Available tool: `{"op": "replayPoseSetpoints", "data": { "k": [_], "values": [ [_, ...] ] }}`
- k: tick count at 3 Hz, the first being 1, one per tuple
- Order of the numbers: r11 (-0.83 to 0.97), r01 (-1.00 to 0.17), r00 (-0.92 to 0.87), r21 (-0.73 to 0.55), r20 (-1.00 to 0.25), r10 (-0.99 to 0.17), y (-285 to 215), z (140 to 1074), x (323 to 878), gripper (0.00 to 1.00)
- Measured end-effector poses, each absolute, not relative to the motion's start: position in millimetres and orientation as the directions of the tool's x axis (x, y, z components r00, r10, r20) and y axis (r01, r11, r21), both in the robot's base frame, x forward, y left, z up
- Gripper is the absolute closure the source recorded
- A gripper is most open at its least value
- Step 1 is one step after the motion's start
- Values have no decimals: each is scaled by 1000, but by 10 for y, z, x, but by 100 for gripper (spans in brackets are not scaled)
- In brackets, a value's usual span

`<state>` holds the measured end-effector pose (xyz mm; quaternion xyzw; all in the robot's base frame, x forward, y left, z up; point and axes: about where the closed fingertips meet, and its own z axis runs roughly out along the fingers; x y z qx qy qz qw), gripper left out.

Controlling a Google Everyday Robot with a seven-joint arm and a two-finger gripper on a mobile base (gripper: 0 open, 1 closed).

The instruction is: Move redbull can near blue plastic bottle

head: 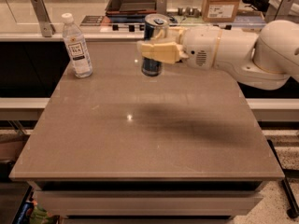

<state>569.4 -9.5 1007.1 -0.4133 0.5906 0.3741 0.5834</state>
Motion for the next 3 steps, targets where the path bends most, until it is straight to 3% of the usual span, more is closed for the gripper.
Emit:
{"op": "replayPoseSetpoints", "data": {
  "k": [3],
  "values": [
    [472,-876,21,-101,-985,-171,672,9808,6641,100]
  ]
}}
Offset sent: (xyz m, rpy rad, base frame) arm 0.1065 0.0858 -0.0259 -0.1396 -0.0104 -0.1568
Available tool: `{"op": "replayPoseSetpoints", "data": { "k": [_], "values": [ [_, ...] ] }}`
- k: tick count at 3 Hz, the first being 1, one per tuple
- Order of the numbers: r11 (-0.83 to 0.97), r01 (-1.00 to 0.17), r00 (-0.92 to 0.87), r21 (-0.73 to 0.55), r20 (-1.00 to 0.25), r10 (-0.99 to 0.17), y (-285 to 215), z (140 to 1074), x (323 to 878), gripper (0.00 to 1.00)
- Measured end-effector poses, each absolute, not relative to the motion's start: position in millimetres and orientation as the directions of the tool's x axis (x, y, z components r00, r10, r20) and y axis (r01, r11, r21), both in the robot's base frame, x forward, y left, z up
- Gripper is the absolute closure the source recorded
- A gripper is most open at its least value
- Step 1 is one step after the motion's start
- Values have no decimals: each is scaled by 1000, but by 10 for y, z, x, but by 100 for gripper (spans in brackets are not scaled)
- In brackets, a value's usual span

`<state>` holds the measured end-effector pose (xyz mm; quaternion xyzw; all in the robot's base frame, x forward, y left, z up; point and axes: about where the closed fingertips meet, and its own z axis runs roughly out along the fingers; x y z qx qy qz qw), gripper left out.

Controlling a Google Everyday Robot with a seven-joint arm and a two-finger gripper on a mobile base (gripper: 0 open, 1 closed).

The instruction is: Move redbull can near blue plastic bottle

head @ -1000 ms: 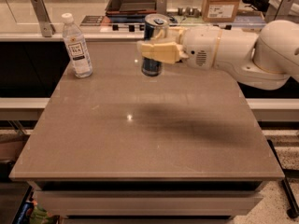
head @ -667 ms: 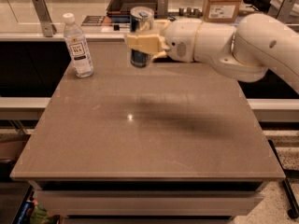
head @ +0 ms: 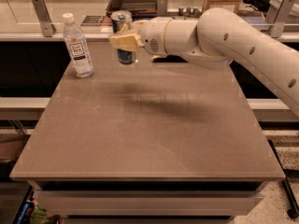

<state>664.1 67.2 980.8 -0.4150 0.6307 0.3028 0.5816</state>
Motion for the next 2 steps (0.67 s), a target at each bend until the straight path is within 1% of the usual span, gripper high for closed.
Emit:
{"op": "replayPoseSetpoints", "data": {
  "k": [1,2],
  "values": [
    [446,-887,31,-118,-980,-199,866,9634,6868,100],
    [412,-902,51,-126,-981,-188,1026,9519,6997,100]
  ]
}}
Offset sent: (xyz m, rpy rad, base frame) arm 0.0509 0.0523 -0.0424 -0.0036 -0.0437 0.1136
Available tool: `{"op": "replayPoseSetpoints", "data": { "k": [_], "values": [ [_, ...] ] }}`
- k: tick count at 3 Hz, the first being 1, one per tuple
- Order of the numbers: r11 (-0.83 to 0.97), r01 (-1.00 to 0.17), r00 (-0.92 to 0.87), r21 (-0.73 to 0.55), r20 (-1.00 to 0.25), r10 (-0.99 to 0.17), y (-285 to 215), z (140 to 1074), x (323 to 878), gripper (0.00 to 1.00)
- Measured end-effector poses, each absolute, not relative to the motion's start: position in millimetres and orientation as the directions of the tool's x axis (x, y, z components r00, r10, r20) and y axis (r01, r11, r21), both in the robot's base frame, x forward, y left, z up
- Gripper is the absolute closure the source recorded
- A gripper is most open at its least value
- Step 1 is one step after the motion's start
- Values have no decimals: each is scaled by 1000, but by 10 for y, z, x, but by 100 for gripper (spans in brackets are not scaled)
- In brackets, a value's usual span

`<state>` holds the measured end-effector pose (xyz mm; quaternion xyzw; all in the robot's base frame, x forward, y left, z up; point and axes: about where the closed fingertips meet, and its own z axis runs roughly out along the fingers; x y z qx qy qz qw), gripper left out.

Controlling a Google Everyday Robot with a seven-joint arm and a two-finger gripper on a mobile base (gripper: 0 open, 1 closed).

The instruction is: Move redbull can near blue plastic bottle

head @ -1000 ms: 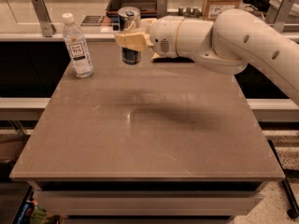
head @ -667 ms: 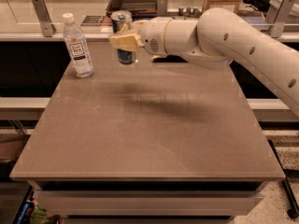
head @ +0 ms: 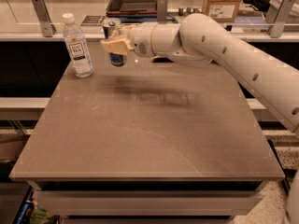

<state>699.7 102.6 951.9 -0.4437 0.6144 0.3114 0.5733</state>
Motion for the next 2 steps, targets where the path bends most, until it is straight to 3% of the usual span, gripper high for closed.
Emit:
{"op": "replayPoseSetpoints", "data": {
  "k": [2],
  "values": [
    [322,-938,80,-126,-985,-153,1453,9250,6890,100]
  ]
}}
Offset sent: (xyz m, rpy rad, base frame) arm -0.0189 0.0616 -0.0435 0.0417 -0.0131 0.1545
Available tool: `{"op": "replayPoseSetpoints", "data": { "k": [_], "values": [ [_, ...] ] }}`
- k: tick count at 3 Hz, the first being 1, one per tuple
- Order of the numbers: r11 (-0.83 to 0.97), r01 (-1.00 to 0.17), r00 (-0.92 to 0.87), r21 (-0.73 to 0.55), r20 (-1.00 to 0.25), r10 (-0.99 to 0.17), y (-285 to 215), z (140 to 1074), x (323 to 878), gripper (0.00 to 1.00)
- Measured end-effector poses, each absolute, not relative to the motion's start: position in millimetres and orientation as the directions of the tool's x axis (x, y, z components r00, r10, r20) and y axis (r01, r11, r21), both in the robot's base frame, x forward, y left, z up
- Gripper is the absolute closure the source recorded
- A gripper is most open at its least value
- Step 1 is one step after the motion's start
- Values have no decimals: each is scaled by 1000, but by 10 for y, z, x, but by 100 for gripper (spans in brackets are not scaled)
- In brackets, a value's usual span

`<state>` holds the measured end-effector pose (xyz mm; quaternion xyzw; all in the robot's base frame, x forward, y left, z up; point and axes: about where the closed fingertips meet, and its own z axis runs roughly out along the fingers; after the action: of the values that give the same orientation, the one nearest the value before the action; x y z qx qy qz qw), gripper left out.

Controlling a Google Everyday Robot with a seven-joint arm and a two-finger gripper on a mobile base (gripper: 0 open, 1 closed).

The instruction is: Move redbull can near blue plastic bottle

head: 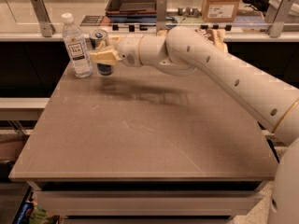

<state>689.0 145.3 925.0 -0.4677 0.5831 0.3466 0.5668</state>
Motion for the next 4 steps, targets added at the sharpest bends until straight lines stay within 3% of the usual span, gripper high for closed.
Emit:
{"op": "replayPoseSetpoints", "data": {
  "k": [2,4],
  "values": [
    [278,-955,64,-105,-986,-154,1626,8982,6848,100],
    [269,-957,65,-104,-986,-153,1682,8985,6826,59]
  ]
}}
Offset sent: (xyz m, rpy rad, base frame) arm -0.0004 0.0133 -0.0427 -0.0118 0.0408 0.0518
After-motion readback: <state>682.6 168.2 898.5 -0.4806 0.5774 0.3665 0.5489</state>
